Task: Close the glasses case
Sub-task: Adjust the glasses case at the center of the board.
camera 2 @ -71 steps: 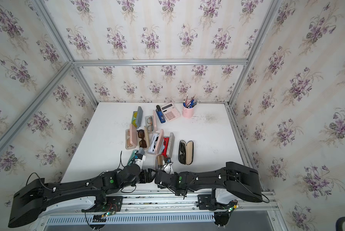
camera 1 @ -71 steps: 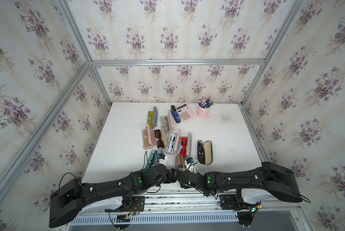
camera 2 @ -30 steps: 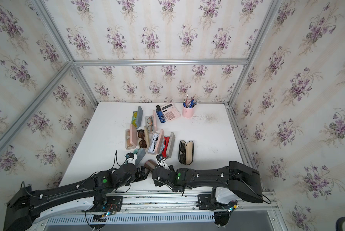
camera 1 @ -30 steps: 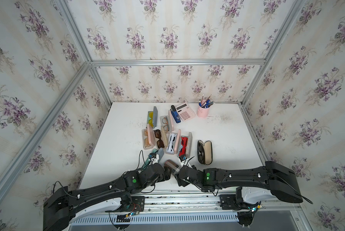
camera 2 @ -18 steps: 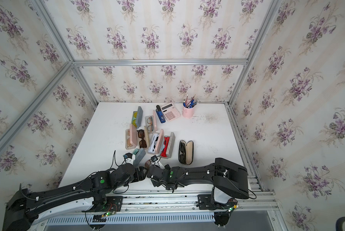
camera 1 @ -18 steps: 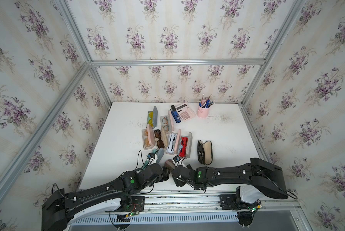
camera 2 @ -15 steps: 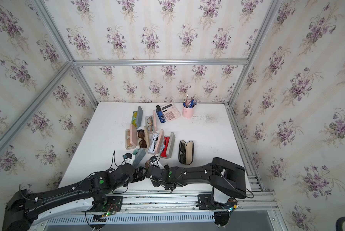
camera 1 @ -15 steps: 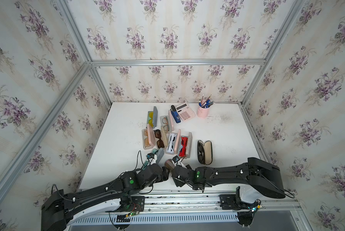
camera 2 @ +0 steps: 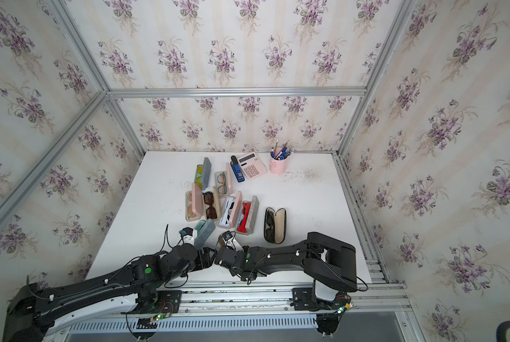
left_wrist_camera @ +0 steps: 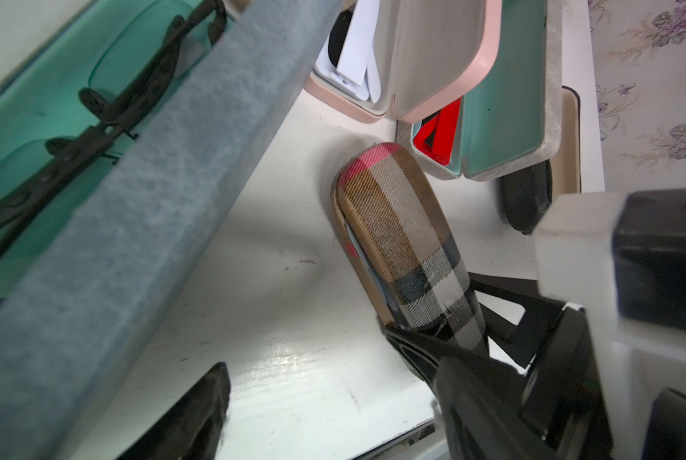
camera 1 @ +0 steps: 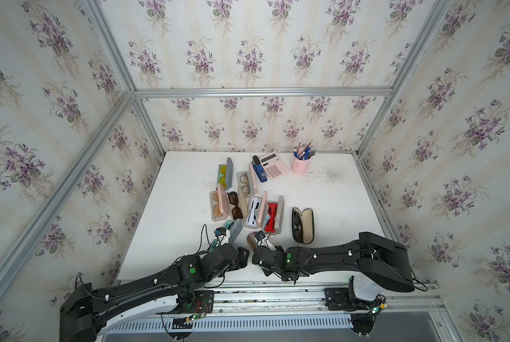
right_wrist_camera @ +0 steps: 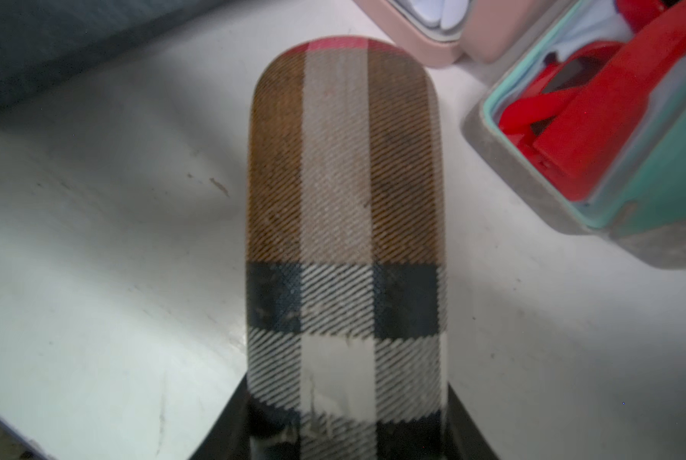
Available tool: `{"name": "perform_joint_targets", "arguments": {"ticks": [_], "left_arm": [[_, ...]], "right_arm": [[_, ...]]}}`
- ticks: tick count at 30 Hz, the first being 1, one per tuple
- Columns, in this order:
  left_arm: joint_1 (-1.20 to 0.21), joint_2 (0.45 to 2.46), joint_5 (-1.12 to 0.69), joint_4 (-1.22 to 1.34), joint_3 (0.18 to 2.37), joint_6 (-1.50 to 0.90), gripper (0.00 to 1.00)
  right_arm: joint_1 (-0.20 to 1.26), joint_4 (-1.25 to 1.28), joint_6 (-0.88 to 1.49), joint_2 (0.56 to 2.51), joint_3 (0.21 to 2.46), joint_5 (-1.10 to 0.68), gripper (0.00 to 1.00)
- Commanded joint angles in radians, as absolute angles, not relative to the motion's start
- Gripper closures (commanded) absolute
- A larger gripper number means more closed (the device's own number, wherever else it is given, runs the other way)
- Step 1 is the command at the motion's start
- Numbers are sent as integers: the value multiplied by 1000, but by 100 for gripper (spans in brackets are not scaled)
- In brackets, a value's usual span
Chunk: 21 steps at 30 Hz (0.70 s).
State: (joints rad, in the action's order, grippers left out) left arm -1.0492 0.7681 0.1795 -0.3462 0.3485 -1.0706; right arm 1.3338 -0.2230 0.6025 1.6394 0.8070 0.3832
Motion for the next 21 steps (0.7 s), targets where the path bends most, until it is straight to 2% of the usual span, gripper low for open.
{"name": "perform_joint_targets", "arguments": {"ticks": [1,3,9,16,21], "left_arm": [[-1049,779,189,-338,347,-1055,16],[-1048,788,186,-328,347,-1050,16],[-1048,810,175,-304,354,-1041,16],[-1048,840,169,-284,363,-1030,16],[-1048,889,153,-256,376,-1022,16]], "right_arm": [[1333,-306,619,1628,799,426,67],[1334,-309,625,1622,793,427,65],[1333,-324,655,1645,782,422,41],[1350,-288,680,1566,760,429,27],[1350,-210,668,1440,707,390,22]]}}
